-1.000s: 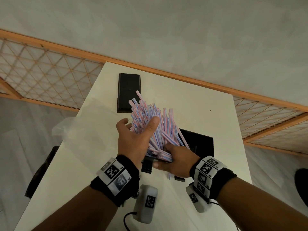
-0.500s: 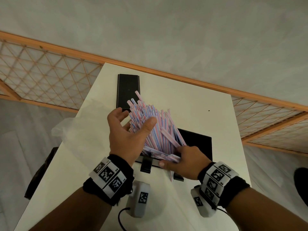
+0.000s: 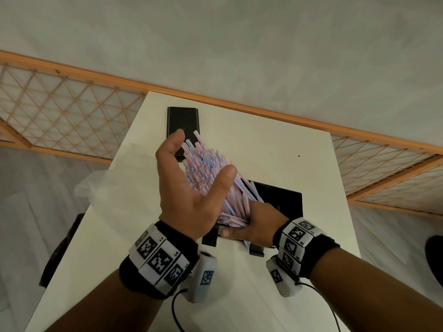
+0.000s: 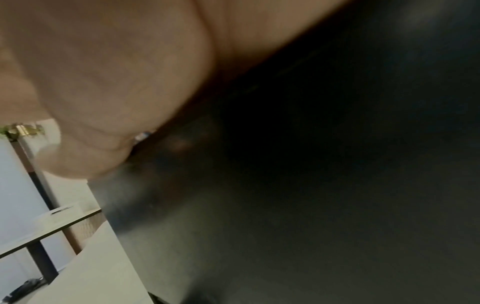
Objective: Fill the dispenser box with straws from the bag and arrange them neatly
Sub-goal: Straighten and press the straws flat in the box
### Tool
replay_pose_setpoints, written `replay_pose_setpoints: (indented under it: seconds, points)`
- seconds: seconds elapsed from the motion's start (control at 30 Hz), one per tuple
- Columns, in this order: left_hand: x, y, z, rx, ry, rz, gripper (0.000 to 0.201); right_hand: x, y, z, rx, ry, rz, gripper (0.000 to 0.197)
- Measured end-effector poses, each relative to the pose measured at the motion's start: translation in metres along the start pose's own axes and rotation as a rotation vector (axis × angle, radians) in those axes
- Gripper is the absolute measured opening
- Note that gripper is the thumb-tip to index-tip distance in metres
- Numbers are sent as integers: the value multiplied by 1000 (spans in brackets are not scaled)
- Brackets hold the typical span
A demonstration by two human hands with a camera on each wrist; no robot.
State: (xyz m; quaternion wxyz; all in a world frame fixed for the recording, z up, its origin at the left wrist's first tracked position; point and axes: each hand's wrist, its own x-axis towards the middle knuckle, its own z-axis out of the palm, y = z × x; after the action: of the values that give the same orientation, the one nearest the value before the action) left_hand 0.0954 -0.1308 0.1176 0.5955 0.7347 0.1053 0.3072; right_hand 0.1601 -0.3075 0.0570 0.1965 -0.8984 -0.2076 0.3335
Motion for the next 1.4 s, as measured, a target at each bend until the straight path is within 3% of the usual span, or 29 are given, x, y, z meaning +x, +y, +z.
replay_pose_setpoints:
  seconds: [0.13,0.3,0.4,0.6,0.73,0.8,0.87,0.93,1.0,1.17,1.3,1.4]
  points:
    - [-2,8,-1,5,-32,73,88,-4,-2,-2,96,19,-51,66]
    - [-3,13,4,-32,-77,148,86,-8,-5,-6,215,89,-110,48]
    - [-1,11,9,1,-121,189,85,-7,-6,-3,151,95,-118,64]
    - [2,2,11,127,-147,256,74,-2,-1,1,159,28,-33,68]
    - [5,-1,9,156,-129,309,64,-1,-1,-1,125,-1,-59,74]
    - [7,-5,7,253,-135,320,61,-4,-4,-4,141,36,-76,65]
    - [9,-9,7,511,-206,295,61,-8,-6,-5,112,47,-63,57]
    - [7,-13,9,798,-316,294,66,-11,-8,-6,-18,36,-41,61]
    - [4,-17,10,873,-359,312,70,-17,-8,-9,-81,77,-37,65]
    - [12,-20,0,501,-189,214,67,-40,5,-21,-85,369,-91,57]
    - [11,-26,1,191,-24,26,67,-41,12,-7,-107,148,-43,44]
    - [6,-31,4,7,65,-250,75,-35,13,-2,-157,122,-52,43]
